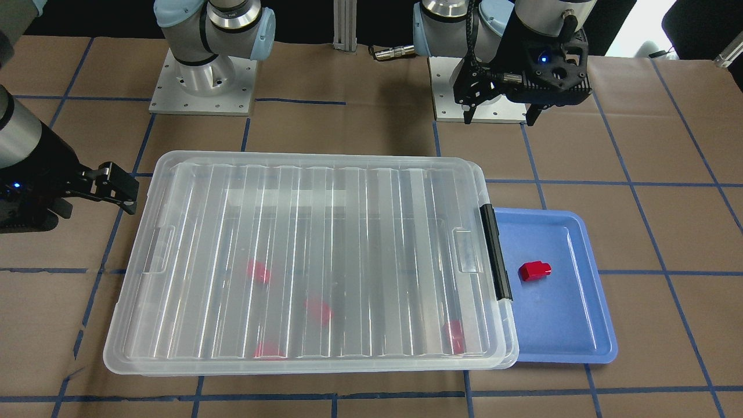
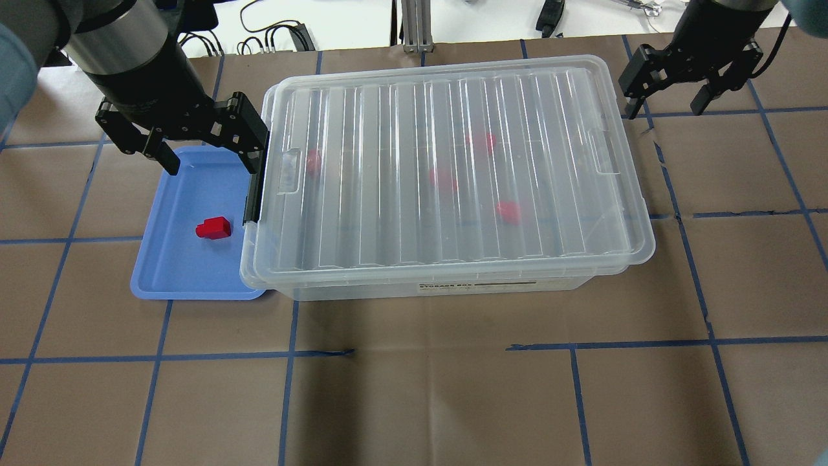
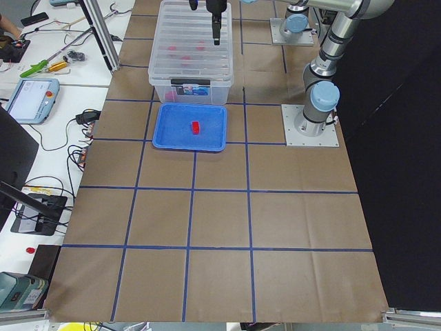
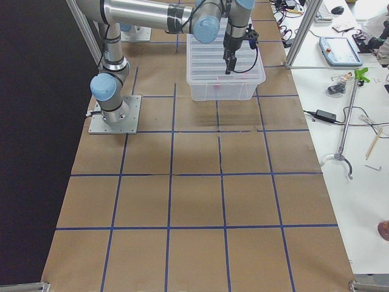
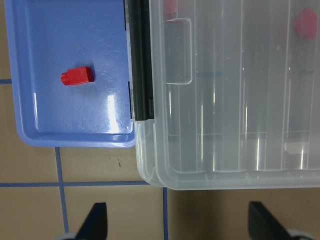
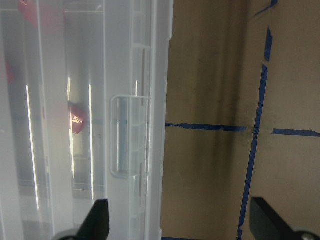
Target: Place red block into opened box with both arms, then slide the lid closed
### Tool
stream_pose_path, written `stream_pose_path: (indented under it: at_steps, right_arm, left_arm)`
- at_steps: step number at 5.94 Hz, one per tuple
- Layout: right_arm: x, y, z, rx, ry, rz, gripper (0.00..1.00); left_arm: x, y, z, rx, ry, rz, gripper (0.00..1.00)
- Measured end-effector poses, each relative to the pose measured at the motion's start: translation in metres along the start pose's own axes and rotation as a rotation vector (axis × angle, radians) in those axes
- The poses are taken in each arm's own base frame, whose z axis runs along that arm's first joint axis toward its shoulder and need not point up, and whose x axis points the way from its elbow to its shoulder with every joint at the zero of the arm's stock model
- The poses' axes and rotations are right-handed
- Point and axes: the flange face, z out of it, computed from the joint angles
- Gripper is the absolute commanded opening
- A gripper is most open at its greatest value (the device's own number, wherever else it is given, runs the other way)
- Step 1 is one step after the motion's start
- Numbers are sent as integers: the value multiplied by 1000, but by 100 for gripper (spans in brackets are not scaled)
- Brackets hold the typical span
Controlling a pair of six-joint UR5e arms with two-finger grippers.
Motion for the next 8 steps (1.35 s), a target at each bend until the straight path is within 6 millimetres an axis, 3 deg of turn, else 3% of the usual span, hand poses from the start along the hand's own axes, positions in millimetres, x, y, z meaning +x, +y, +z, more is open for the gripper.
stream_pose_path:
  at_steps: [2, 6, 8]
  right_arm:
    - [18, 12, 62, -34, -21, 3, 100]
    - [9, 28, 93, -31, -42, -6, 100]
    - [20, 26, 94, -3, 12, -29, 100]
  left_arm:
    - [2, -5, 4, -7, 14, -2, 98]
    - [3, -3, 3, -4, 23, 2, 98]
    - [1, -6, 2, 14, 25, -3, 98]
